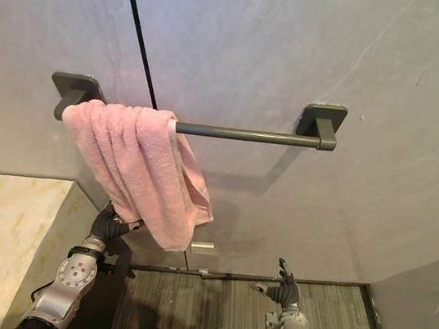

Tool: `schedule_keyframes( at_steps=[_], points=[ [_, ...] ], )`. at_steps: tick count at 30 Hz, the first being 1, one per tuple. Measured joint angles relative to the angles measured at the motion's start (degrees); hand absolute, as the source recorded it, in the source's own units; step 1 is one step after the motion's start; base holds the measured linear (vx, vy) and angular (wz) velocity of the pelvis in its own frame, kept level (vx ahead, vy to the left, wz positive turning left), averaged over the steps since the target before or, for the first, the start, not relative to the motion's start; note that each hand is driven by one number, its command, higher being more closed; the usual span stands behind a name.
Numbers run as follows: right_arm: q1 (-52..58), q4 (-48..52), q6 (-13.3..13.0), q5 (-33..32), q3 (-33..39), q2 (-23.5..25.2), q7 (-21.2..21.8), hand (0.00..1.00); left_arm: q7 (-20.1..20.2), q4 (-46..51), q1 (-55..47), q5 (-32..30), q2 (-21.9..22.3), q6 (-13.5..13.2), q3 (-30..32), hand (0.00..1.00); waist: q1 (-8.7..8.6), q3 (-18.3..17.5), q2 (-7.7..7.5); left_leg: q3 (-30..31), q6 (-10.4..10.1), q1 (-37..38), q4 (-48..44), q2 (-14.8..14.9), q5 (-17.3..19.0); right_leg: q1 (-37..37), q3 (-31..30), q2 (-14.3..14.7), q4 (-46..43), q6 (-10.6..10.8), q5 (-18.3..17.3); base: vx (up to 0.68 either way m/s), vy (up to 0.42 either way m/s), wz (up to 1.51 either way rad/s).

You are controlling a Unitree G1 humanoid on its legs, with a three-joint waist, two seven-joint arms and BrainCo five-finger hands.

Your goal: Organize washtable

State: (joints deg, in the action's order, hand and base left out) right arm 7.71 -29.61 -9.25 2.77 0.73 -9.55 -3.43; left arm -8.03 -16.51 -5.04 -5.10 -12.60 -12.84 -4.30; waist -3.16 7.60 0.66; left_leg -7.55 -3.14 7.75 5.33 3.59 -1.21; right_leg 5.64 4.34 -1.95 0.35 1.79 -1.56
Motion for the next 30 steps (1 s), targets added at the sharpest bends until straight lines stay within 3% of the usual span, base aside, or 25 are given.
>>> schedule_keyframes(
  at_steps=[8,15,22,27,28,30],
  points=[
    [-1.98,14.22,-2.24,-2.50,-7.51,-1.84,2.93,0.00,-1.01,0.31,0.05,0.67,-0.03,-0.33,-0.11,1.00,0.37,-0.32,-0.66,-0.28,0.01,-0.55,0.00,-0.04,0.00,-0.15,-0.39,0.03,1.31,0.20,0.99,0.00,-0.001,-0.01],
    [-6.36,20.27,-3.98,-4.61,-14.16,-4.37,5.20,0.00,-1.21,2.02,0.04,2.18,-0.04,-1.13,-1.41,1.00,1.20,-0.70,-1.03,-0.07,0.05,-1.31,-0.15,-0.24,-0.04,-0.12,-0.32,-0.16,1.72,0.21,1.35,0.00,-0.001,0.01],
    [-10.97,21.89,-4.00,-5.82,-19.70,-5.61,6.18,0.00,-2.06,2.92,0.08,2.22,0.71,-1.47,-4.83,1.00,1.31,-0.71,-1.01,0.85,0.05,-1.94,-0.33,-0.03,-0.04,-0.16,0.40,-0.11,1.72,0.16,1.32,-0.02,-0.015,0.06],
    [-15.80,18.75,-3.98,-6.74,-24.92,-4.27,5.99,0.00,-2.18,2.91,0.10,2.29,1.85,-1.47,-6.64,1.00,2.46,-0.73,-0.98,1.46,-0.06,-2.42,-0.34,0.21,-0.14,-0.39,0.74,-0.04,1.72,0.07,1.26,-0.01,-0.014,0.07],
    [-18.11,16.19,-3.96,-6.73,-26.44,-3.07,5.96,1.00,-2.24,2.91,0.25,2.38,2.60,-1.48,-6.94,1.00,2.52,-0.77,-0.97,2.26,-0.03,-3.14,-0.33,0.18,-0.55,-0.75,1.48,-0.04,1.71,0.07,1.26,-0.01,-0.022,0.20],
    [-19.16,14.84,-3.93,-6.73,-26.90,-2.18,5.95,1.00,-2.34,2.91,0.48,2.81,2.95,-1.47,-7.01,1.00,2.56,-0.77,-0.96,2.76,-0.02,-3.47,-0.27,0.16,-0.75,-0.88,1.86,-0.03,1.71,0.07,1.26,-0.01,-0.020,0.18]
  ],
)
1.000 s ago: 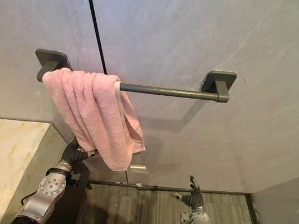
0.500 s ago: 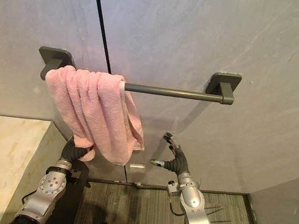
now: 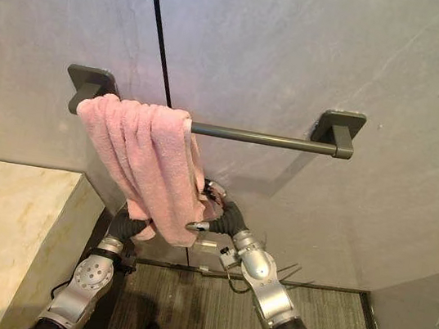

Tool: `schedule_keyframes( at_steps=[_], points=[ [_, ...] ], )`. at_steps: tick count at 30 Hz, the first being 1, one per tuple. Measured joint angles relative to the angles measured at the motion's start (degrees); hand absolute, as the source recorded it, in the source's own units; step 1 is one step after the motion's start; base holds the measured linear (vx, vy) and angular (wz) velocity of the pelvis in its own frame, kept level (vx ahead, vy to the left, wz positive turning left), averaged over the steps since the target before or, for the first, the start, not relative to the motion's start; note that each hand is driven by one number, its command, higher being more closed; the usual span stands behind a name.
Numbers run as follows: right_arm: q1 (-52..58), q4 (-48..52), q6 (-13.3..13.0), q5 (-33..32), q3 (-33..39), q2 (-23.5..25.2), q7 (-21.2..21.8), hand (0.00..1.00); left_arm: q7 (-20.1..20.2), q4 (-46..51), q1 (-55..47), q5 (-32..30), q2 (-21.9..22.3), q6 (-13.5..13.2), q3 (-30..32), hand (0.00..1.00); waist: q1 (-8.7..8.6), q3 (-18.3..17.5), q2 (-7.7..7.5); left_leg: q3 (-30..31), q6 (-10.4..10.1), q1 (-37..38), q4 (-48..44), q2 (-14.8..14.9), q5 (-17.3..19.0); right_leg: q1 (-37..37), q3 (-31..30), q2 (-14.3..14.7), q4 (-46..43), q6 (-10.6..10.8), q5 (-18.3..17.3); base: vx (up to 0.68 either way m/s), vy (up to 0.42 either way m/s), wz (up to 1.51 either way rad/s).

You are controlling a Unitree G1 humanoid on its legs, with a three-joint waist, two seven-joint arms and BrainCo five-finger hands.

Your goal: Organize washtable

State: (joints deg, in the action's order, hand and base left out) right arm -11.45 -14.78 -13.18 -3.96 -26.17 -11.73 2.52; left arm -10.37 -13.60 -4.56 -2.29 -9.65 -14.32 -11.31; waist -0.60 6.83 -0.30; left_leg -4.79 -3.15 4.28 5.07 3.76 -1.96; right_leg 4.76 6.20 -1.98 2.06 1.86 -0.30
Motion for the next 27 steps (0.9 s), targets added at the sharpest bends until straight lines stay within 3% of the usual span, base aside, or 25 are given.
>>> schedule_keyframes(
  at_steps=[3,10,20,27],
  points=[
    [-2.03,-2.24,0.10,0.05,-1.60,1.37,-0.33,1.00,-0.97,0.00,1.46,1.19,0.27,-0.02,-0.71,1.00,1.44,-0.02,0.03,0.19,-0.06,-0.05,-0.02,0.04,-0.09,0.06,0.06,0.15,0.00,-0.01,-0.01,-0.01,-0.011,0.04],
    [-2.92,-3.89,0.09,0.18,-1.49,2.26,-1.61,1.00,-1.33,0.00,1.64,1.71,0.35,-0.03,-0.91,1.00,1.38,-0.07,0.00,1.30,0.18,-0.45,0.14,-0.37,-0.58,0.13,1.06,-0.03,-0.05,-0.01,-0.01,-0.03,-0.006,0.08],
    [4.54,1.22,-0.09,1.84,11.64,0.49,-3.66,1.00,-1.08,0.14,1.42,1.67,0.28,-0.03,0.96,1.00,1.36,-0.10,-0.01,1.07,0.14,-0.02,0.26,-0.15,-0.82,0.11,0.79,-0.05,-0.53,-0.03,-0.03,-0.03,-0.005,-0.01],
    [10.77,4.90,-0.37,2.47,16.67,0.78,-3.46,1.00,0.41,4.48,0.46,1.67,0.63,-0.46,0.95,1.00,1.08,-0.11,-0.03,0.09,0.12,0.58,0.27,0.18,-0.81,0.03,-0.17,-0.06,-0.85,-0.03,-0.03,-0.02,-0.004,-0.07]
  ],
)
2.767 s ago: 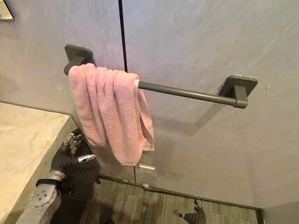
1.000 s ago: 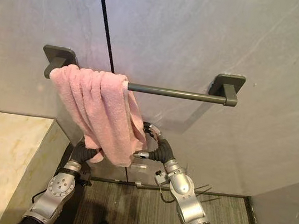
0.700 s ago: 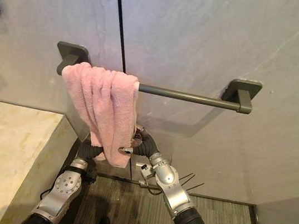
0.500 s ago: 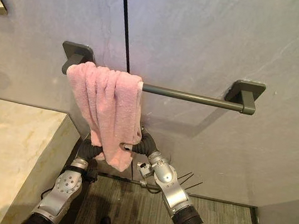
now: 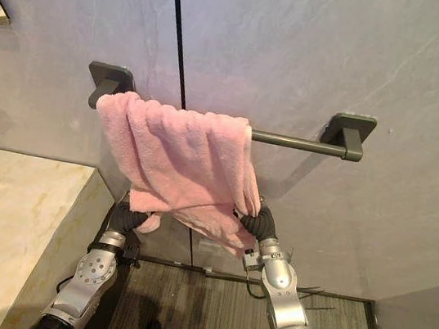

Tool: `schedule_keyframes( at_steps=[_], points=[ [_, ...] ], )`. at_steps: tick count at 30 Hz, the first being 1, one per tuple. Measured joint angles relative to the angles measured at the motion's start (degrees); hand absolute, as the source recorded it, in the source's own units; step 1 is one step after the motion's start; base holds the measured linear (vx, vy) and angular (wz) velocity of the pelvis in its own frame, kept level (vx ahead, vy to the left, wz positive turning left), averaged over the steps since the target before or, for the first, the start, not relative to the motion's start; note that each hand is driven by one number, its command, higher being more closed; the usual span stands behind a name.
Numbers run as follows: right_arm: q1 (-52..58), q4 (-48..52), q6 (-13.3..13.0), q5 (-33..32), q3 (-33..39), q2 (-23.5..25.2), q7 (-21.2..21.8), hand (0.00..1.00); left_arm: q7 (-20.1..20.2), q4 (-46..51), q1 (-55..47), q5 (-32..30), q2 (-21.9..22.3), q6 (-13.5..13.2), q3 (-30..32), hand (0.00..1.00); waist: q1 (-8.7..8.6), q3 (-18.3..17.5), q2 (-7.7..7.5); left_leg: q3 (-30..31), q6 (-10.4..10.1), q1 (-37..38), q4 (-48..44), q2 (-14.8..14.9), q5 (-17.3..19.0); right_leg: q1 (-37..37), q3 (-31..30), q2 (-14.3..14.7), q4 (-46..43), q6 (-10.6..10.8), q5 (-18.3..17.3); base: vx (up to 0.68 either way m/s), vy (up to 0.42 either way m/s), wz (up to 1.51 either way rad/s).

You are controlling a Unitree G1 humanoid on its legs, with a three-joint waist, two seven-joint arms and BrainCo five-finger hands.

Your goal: Organize washtable

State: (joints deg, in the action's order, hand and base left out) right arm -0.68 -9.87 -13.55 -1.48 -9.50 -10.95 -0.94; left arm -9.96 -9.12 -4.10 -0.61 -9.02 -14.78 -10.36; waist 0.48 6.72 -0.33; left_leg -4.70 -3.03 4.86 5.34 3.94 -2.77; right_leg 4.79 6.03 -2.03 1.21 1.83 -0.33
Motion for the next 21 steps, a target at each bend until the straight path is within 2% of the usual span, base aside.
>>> schedule_keyframes(
  at_steps=[5,10,14,21],
  points=[
    [1.66,0.20,-0.16,0.12,3.12,2.82,0.00,1.00,0.66,0.41,-0.45,0.07,1.75,-0.78,-0.01,1.00,-1.28,-0.14,-0.15,-0.44,0.00,0.24,0.01,0.05,0.02,0.00,-0.45,-0.04,-0.07,0.01,0.00,-0.02,-0.004,-0.05],
    [4.42,2.25,-0.41,-0.08,5.57,4.35,0.00,1.00,2.46,2.47,-1.51,0.17,3.40,-0.82,-0.06,1.00,-1.49,-0.18,-0.20,-1.84,0.02,0.78,0.03,0.08,0.43,-0.10,-1.81,0.00,-0.07,0.05,-0.01,-0.01,0.000,-0.14],
    [4.68,2.13,-0.60,-0.11,7.09,5.84,0.00,1.00,3.31,2.45,-1.53,0.82,4.41,-0.80,-0.06,1.00,-2.74,-0.17,-0.20,-2.22,0.04,0.87,0.02,0.02,0.62,-0.20,-2.22,0.01,-0.08,0.11,-0.05,0.00,-0.004,-0.05],
    [3.61,-1.40,-1.03,-0.11,7.42,7.15,-0.01,1.00,3.98,0.05,-1.63,2.96,4.36,-0.65,-0.03,1.00,-2.76,-0.28,0.14,-2.58,0.04,1.18,0.02,-0.11,0.63,-0.20,-2.43,0.40,-0.45,0.15,-0.05,0.00,-0.003,-0.02]
  ],
)
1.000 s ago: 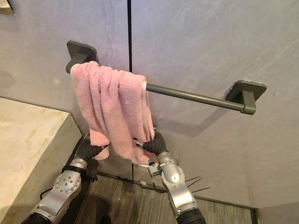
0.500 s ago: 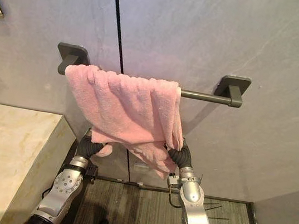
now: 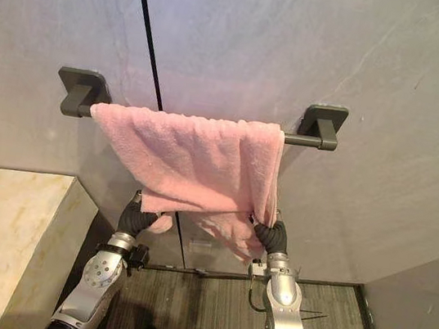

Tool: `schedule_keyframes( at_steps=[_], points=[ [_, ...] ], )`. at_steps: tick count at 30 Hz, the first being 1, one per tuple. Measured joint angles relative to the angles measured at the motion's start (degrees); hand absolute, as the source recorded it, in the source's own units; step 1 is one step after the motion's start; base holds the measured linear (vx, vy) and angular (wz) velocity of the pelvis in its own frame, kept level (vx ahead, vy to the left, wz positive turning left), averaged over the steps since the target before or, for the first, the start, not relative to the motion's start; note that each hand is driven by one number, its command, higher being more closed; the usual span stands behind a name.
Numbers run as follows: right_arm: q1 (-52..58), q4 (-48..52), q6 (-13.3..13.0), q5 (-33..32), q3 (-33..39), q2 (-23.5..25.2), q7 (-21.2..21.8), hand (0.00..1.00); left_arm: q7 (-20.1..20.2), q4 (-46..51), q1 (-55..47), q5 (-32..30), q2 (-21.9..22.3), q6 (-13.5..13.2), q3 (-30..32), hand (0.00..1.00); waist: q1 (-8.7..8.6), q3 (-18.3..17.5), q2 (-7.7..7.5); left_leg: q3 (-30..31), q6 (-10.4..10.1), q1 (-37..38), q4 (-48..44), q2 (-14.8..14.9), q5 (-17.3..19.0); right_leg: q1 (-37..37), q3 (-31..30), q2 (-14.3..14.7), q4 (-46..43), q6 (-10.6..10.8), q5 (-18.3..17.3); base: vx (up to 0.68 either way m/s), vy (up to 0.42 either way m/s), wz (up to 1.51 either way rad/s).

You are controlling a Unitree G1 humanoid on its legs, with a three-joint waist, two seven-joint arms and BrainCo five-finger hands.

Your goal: Organize washtable

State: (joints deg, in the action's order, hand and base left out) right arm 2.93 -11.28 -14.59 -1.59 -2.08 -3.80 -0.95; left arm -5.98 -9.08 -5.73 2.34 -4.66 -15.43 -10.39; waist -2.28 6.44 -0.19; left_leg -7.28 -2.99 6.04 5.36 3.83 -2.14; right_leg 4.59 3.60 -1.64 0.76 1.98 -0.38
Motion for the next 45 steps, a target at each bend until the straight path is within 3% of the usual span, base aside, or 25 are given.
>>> schedule_keyframes(
  at_steps=[5,14,15,16,27,34,41,45],
  points=[
    [-1.69,-3.88,-0.08,1.25,-0.01,1.14,-0.01,1.00,0.14,-5.60,-0.46,1.80,0.14,0.27,0.01,1.00,0.04,-0.81,1.36,0.35,0.02,0.28,0.03,-0.24,-0.02,0.12,0.28,-0.30,-0.56,0.50,-0.35,-0.01,0.000,0.02],
    [-4.38,-8.78,-0.27,7.86,-0.07,1.51,-0.14,1.00,0.46,-11.78,-0.34,3.90,2.21,0.66,2.14,1.00,0.06,-0.99,1.21,1.14,0.03,0.62,0.48,-0.45,-0.03,0.50,1.08,-0.48,-0.41,0.74,-0.55,-0.01,-0.002,0.04],
    [-4.64,-9.38,-0.28,8.54,-0.07,1.56,-0.19,0.00,0.46,-12.18,-0.20,3.89,2.22,0.67,2.15,1.00,0.05,-1.01,1.18,1.21,0.03,0.69,0.49,-0.47,-0.03,0.66,1.13,-0.49,-0.29,0.73,-0.55,0.00,0.000,0.00],
    [-4.88,-9.77,-0.28,8.88,-0.06,1.56,-0.37,0.00,0.46,-12.34,-0.23,3.89,2.22,0.68,2.18,0.00,0.05,-1.03,1.14,1.26,0.03,0.74,0.49,-0.48,-0.03,0.77,1.18,-0.49,-0.20,0.74,-0.55,0.01,-0.007,0.05],
    [-4.88,-13.35,-0.08,7.47,2.44,2.48,-4.41,0.00,0.04,-13.96,-0.79,6.11,2.29,1.22,4.34,0.00,0.07,-1.12,0.16,2.42,0.01,0.83,0.54,-0.64,-0.01,2.26,2.57,-0.60,1.37,0.69,-0.51,0.00,-0.008,0.06],
    [-2.95,-15.16,1.30,0.82,5.42,3.54,-5.29,0.00,-0.57,-14.56,-2.70,8.46,2.27,1.98,5.36,0.00,-0.01,-1.04,0.06,2.11,0.07,1.50,0.54,-0.56,0.09,3.29,2.47,-0.57,1.53,0.69,-0.51,0.00,0.000,0.00],
    [1.25,-16.66,1.51,-11.42,12.21,3.45,-6.20,0.00,-1.94,-16.33,-6.82,10.66,1.20,3.03,11.11,0.00,0.11,-0.94,-0.15,2.08,0.07,1.74,0.53,-0.48,0.11,3.31,2.50,-0.59,1.52,0.69,-0.51,-0.02,-0.003,0.00],
    [4.32,-16.46,2.26,-12.36,14.81,3.51,-7.03,0.00,-2.01,-15.55,-7.20,11.14,1.08,3.07,12.87,0.00,0.13,-0.94,-0.16,1.97,0.06,1.71,0.53,-0.11,0.12,3.27,2.43,-0.58,1.48,0.69,-0.51,0.00,0.000,0.00]
  ],
)
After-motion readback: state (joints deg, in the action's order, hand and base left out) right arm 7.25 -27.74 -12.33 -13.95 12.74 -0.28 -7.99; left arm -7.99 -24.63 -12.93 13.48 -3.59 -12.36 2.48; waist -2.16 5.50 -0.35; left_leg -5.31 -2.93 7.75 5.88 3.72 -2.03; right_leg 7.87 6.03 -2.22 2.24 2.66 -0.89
